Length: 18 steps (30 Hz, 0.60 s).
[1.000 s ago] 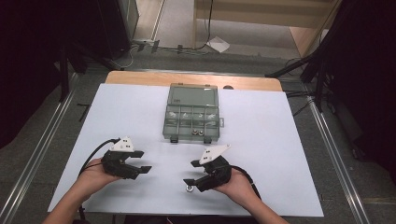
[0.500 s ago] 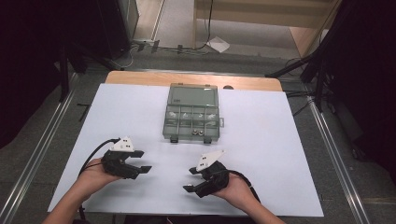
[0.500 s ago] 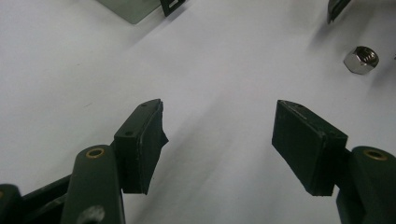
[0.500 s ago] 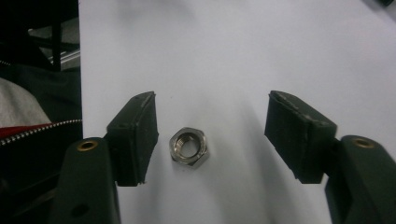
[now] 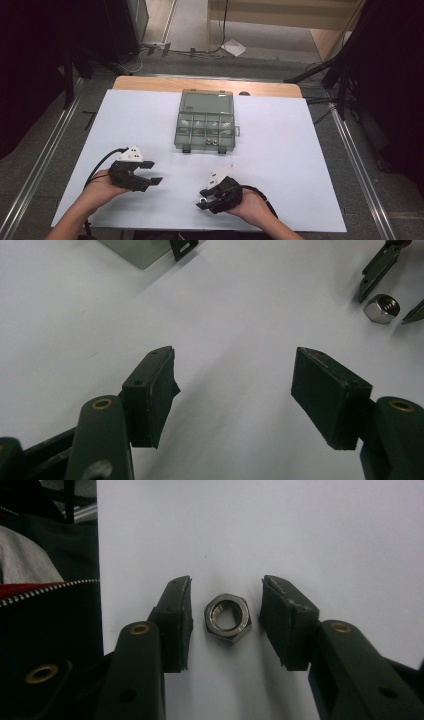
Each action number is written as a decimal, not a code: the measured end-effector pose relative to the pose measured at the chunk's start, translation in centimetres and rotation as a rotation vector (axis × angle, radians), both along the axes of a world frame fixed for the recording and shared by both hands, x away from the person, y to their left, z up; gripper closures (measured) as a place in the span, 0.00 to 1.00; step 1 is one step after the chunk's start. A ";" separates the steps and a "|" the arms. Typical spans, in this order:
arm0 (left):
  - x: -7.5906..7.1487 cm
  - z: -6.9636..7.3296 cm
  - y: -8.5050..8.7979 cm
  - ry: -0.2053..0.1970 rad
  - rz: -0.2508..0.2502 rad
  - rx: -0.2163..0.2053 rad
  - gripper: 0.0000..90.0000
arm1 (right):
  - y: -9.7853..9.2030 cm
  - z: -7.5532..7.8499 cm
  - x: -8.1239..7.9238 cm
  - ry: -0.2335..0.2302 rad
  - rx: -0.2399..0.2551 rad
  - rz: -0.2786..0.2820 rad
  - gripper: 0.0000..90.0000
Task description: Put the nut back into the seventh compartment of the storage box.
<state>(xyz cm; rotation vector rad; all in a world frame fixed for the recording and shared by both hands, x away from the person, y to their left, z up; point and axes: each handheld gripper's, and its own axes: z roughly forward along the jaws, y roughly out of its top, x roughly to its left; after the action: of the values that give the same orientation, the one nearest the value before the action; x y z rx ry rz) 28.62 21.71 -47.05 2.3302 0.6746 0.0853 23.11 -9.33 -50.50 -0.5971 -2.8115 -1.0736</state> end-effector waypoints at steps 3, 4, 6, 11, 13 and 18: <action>0.0 0.0 0.0 -0.003 0.003 -0.014 0.38 | 0.0 0.0 -0.1 -0.011 -0.006 -0.005 0.67; 0.0 -0.1 0.0 -0.003 0.004 -0.014 0.38 | 0.1 0.0 -0.1 -0.015 -0.009 -0.006 0.68; 0.0 -0.1 0.0 -0.005 0.004 -0.015 0.38 | 0.1 0.0 -0.3 -0.028 -0.017 -0.008 0.71; 0.0 0.0 0.0 0.000 0.000 0.004 0.38 | 0.3 0.0 -0.5 -0.058 -0.033 -0.012 0.77; 0.0 0.0 0.0 0.000 -0.001 0.004 0.38 | 0.3 0.1 -0.4 -0.050 -0.041 -0.018 0.78; 0.0 0.0 0.0 -0.003 0.000 -0.010 0.38 | 0.4 0.3 -0.3 -0.036 -0.040 -0.027 0.79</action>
<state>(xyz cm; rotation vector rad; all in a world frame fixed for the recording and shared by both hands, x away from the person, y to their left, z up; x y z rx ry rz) 28.61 21.71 -47.07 2.3202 0.6723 0.0851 22.77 -8.91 -50.24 -0.6272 -2.8702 -1.0460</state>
